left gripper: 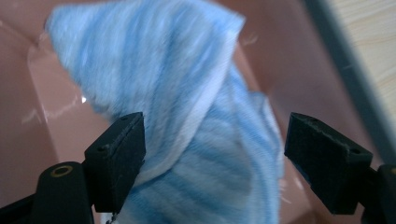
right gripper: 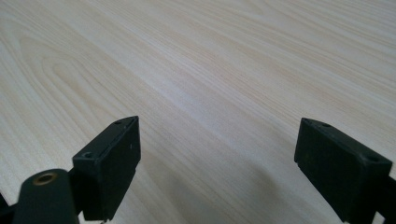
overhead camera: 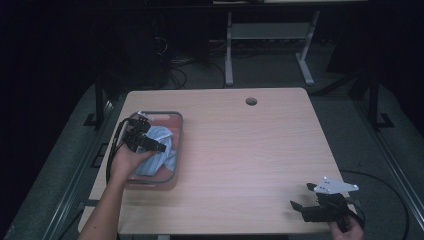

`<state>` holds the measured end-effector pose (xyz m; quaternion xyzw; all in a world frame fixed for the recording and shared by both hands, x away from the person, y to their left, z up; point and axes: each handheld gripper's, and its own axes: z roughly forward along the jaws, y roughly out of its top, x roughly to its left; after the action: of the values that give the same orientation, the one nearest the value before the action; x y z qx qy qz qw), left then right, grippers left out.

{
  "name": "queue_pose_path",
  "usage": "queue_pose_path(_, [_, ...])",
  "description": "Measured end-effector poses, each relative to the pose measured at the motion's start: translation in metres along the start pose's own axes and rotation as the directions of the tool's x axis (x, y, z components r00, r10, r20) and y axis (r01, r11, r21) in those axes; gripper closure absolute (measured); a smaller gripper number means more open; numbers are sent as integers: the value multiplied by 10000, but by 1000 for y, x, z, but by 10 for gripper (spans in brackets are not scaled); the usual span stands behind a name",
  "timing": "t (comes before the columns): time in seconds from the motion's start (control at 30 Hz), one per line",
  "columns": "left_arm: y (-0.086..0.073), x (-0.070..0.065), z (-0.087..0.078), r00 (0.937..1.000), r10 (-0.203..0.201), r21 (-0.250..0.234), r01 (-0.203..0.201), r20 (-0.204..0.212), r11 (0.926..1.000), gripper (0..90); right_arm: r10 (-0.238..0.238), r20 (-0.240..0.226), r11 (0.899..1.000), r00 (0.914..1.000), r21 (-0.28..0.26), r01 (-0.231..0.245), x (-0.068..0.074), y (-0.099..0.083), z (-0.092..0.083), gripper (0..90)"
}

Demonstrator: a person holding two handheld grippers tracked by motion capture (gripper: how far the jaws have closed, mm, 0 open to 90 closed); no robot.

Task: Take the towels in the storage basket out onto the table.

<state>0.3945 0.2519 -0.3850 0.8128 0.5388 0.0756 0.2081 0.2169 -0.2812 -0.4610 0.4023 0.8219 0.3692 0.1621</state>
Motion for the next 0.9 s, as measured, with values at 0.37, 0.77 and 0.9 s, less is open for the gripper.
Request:
queue_pose_path(0.37, [3,0,22,9963,350,1518,-229,-779,9881,321,26,-50,10000,10000,9,-26,3,2,2,138])
queue_pose_path(0.77, [4,0,32,9958,396,2128,-213,-824,9769,434,142,-80,9999,9999,18,-142,5,3,6,139])
queue_pose_path(0.9, [1,2,31,9962,359,1970,-197,-789,9802,483,46,-85,10000,10000,88,-45,7,3,8,138])
